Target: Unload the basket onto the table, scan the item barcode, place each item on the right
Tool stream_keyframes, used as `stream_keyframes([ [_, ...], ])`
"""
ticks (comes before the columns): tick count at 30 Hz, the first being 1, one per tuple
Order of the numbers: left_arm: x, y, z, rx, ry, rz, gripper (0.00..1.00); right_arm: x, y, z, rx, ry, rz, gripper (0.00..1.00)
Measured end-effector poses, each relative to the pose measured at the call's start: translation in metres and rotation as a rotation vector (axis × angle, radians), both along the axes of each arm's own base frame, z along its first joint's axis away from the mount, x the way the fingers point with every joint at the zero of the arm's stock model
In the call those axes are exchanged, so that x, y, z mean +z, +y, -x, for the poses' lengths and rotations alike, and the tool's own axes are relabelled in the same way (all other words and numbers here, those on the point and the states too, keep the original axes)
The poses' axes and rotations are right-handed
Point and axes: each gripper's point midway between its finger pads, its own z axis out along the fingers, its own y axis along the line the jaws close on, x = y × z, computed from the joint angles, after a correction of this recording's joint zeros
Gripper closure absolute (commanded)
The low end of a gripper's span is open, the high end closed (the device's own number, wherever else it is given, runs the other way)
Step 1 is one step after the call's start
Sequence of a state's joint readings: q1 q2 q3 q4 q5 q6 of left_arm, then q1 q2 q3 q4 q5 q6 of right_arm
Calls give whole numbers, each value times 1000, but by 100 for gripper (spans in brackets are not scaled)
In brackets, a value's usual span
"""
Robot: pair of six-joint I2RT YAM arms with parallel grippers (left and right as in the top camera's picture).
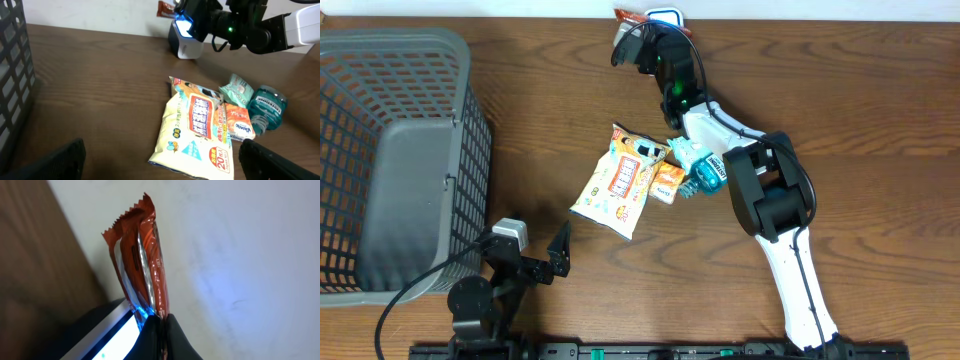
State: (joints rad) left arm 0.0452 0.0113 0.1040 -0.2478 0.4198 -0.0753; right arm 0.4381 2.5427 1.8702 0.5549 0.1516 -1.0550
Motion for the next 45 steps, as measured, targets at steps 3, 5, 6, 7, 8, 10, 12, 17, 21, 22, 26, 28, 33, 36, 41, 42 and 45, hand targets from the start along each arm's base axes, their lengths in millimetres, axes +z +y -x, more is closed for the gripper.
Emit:
stream_keyframes([
  [3,0,0,0,0,0,0,2,9,1,-1,23,-38,13,99],
  [5,0,0,0,0,0,0,2,9,0,-2,36,-42,28,99],
  [6,0,0,0,0,0,0,2,8,-2,-3,39,-44,36,99],
  [7,0,0,0,0,0,0,2,8,-4,-4,40,-50,42,99],
  [8,0,0,0,0,0,0,2,7,-5,-5,44,-53,50,99],
  [10,0,0,0,0,0,0,2,5,-7,-7,48,-61,51,99],
  [12,0,0,0,0,0,0,2,-3,-6,-8,55,-61,51,99],
  [17,0,0,0,0,0,0,3,-29,5,-4,80,-22,18,99],
  [21,0,0,0,0,0,0,2,-26,18,2,94,-21,-35,99],
  [22,0,0,0,0,0,0,2,-26,21,3,96,-17,-50,99],
  [26,0,0,0,0,0,0,2,-32,30,9,91,57,-124,99],
  [28,0,0,0,0,0,0,2,-33,31,13,79,143,-156,99],
  [33,0,0,0,0,1,0,2,3,15,38,11,352,-163,99],
  [36,0,0,0,0,0,0,2,68,-8,61,-52,383,-162,99],
  [41,0,0,0,0,0,0,2,159,-79,99,-246,381,-192,99],
  [42,0,0,0,0,0,0,2,167,-96,103,-294,383,-200,99],
  [45,0,0,0,0,0,0,2,172,-172,102,-497,399,-249,99],
])
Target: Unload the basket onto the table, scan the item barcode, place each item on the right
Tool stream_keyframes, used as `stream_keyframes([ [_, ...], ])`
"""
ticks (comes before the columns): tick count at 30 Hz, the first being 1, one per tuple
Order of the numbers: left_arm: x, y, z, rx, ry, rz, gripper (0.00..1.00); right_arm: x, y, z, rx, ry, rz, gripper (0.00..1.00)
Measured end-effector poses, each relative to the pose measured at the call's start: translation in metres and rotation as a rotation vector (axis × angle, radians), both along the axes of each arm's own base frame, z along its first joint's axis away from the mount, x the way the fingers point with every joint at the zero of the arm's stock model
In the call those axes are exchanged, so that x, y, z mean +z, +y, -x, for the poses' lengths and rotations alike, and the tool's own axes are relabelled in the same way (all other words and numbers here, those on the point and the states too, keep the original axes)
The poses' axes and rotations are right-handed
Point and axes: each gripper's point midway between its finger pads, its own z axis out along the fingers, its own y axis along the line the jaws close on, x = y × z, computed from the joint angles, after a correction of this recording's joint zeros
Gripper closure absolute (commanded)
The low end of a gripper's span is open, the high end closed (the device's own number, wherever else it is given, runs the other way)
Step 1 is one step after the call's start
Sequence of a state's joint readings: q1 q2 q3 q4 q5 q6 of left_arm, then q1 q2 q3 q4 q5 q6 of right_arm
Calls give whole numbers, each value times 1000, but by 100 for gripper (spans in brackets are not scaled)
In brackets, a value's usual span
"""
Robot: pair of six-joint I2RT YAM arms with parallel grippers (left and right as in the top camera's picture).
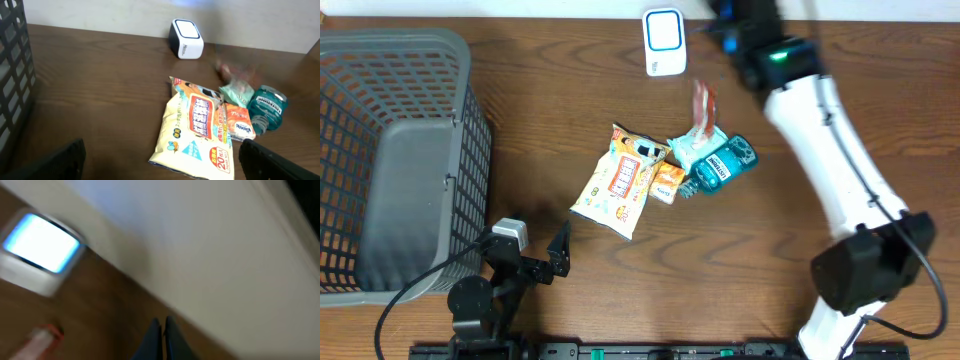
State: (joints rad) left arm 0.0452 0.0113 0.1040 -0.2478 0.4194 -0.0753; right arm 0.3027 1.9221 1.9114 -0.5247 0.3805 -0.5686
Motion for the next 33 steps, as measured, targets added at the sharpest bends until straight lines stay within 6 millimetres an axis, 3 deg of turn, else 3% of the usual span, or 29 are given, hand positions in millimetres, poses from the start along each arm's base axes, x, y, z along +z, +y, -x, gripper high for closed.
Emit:
stream_keyframes([
  [4,0,0,0,0,0,0,2,-37,-112,3,-299,109,-43,99],
  [6,0,0,0,0,0,0,2,-59,-155,9,-391,167,-84,99],
  [7,0,0,0,0,0,0,2,-70,-173,13,-418,197,-121,97],
  [9,0,0,0,0,0,0,2,-89,-186,16,-407,246,-223,83],
  [11,0,0,0,0,0,0,2,-99,-181,15,-342,280,-332,62],
  [13,0,0,0,0,0,0,2,-105,-158,13,-221,312,-446,30],
  [16,0,0,0,0,0,0,2,-111,-118,12,-70,353,-557,1],
  [21,0,0,0,0,0,0,2,-141,-52,4,6,440,-714,1],
  [27,0,0,0,0,0,0,2,-212,18,13,-161,632,-896,1],
  [30,0,0,0,0,0,0,2,-232,37,26,-284,711,-978,1],
  [33,0,0,0,0,0,0,2,-233,46,29,-380,723,-1052,1],
])
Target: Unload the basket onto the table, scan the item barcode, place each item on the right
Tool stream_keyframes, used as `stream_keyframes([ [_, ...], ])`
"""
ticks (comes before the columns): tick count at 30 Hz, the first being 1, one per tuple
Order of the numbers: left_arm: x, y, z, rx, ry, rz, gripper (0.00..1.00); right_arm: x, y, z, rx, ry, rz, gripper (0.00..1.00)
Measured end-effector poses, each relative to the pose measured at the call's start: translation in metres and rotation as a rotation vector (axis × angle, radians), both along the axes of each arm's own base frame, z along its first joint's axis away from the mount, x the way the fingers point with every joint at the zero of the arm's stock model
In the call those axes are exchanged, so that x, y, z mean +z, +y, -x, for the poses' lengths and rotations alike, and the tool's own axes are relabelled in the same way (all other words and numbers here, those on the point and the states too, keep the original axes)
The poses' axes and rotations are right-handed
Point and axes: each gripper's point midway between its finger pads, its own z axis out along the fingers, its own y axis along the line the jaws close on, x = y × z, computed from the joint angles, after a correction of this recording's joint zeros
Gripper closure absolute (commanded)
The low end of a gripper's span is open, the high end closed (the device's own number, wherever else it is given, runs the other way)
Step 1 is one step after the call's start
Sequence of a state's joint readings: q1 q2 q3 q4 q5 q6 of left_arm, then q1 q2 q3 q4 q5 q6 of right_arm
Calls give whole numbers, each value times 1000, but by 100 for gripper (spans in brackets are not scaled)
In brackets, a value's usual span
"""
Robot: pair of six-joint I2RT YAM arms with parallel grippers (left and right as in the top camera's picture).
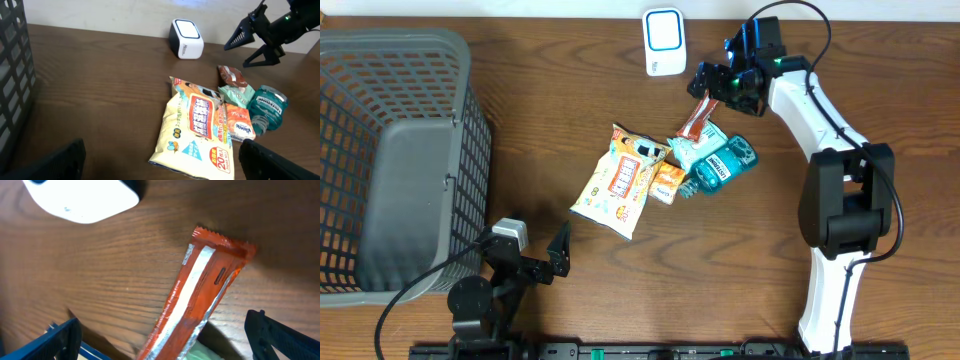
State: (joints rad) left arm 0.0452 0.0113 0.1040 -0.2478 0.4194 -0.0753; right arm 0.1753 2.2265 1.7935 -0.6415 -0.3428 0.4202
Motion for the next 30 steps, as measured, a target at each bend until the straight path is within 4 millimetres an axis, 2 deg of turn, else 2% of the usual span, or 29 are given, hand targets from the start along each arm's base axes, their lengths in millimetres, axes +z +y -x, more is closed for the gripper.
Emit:
stream_keyframes([
  [8,0,0,0,0,0,0,2,-18,2,15,-229,139,9,1],
  [10,0,0,0,0,0,0,2,-27,4,17,-250,158,11,9],
  [13,0,0,0,0,0,0,2,-48,7,16,-273,170,16,33],
  [14,0,0,0,0,0,0,2,-51,6,14,-281,166,14,46],
  [16,0,0,0,0,0,0,2,-50,6,5,-294,132,14,84],
  [17,0,0,0,0,0,0,2,-56,5,3,-294,126,22,99],
  [22,0,0,0,0,0,0,2,-60,0,-3,-266,99,34,99],
  [26,0,0,0,0,0,0,2,-58,-10,4,-221,109,76,98],
  [28,0,0,0,0,0,0,2,-54,-28,12,-231,127,128,98],
  [30,0,0,0,0,0,0,2,-42,-60,19,-278,133,207,98],
])
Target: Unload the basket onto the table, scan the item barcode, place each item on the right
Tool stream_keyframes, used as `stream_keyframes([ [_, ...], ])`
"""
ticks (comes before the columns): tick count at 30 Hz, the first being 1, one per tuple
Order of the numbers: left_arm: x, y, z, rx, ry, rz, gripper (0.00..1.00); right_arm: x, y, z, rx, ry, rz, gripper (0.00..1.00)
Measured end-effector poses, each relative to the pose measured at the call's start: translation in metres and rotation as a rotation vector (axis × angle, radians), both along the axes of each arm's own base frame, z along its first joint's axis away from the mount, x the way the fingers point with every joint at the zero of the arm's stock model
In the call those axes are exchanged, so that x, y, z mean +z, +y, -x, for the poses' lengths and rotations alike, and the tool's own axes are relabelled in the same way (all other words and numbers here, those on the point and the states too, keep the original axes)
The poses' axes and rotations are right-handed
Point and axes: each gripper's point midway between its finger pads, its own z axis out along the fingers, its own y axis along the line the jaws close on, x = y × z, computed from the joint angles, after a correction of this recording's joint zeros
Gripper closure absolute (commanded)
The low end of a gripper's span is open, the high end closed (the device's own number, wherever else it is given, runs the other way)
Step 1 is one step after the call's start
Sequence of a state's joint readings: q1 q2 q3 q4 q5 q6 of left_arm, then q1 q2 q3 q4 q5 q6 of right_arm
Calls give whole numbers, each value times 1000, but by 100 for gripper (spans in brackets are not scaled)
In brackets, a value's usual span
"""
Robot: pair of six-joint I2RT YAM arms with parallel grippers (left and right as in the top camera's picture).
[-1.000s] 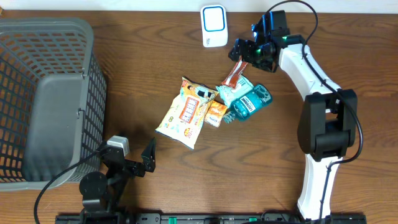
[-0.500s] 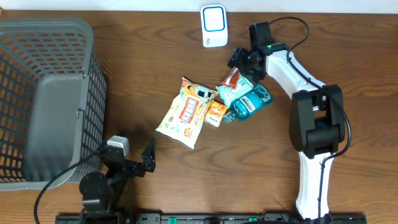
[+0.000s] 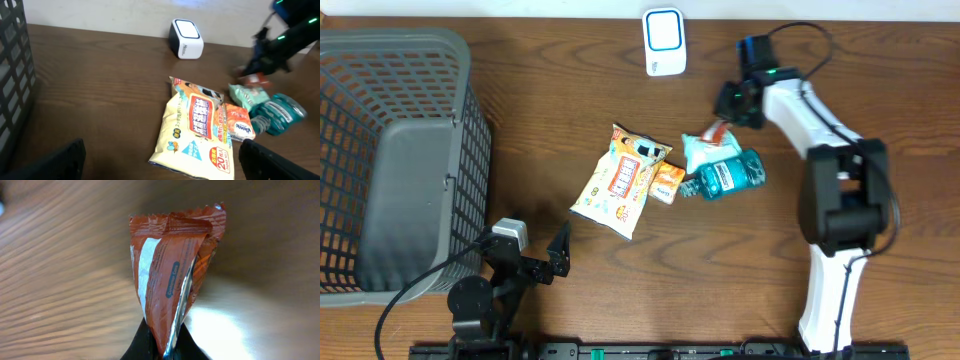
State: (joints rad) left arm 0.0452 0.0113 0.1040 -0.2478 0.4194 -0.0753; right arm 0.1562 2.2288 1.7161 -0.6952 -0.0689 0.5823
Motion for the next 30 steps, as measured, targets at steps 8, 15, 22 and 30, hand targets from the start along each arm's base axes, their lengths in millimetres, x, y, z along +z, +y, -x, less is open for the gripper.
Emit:
stream_keyframes([
  [8,0,0,0,0,0,0,2,130,-190,15,-391,-193,365,98],
  [15,0,0,0,0,0,0,2,137,-318,67,-633,-102,556,98],
  [22,0,0,0,0,0,0,2,53,-395,125,-727,154,596,99],
  [30,0,0,0,0,0,0,2,26,-456,184,-819,271,604,69],
])
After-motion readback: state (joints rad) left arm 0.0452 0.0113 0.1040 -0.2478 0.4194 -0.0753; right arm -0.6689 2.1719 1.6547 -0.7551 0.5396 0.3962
